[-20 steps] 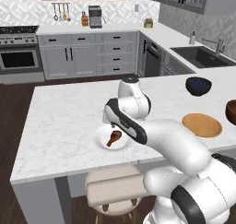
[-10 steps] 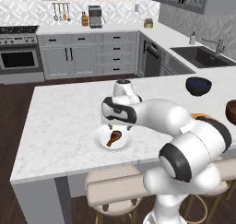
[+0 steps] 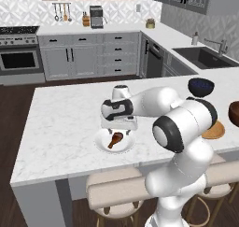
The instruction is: Pick the chicken drumstick and potato from their plates and place them in the bowl. Then put the bowl in the fridge.
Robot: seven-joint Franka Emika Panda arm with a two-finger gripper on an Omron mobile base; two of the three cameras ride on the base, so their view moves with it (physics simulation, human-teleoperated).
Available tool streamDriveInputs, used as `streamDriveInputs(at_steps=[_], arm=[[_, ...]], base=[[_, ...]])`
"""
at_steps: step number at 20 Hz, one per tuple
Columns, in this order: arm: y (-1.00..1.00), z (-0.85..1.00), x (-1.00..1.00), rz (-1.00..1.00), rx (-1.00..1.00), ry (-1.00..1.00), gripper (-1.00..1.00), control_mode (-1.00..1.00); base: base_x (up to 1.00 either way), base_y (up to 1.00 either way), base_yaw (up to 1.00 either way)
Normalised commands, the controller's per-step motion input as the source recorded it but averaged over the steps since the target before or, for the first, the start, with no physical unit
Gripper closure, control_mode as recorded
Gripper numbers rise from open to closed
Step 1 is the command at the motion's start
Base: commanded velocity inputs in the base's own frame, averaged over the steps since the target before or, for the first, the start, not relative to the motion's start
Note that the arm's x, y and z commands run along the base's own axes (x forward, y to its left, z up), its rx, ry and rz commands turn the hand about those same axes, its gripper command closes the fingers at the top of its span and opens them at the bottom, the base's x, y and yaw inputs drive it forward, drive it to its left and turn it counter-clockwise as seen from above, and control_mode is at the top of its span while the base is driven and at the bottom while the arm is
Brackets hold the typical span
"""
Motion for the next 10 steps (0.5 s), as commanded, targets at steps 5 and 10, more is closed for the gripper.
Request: streamDriveInputs(at_steps=[5, 10], arm=[[0.18, -0.30, 0.11, -0.05, 0.00, 0.00, -1.00, -1.00], [0.02, -0.29, -0.08, -0.04, 0.00, 0.00, -1.00, -1.00]], base=[[0.00, 0.00, 0.00], [0.00, 0.00, 0.00]])
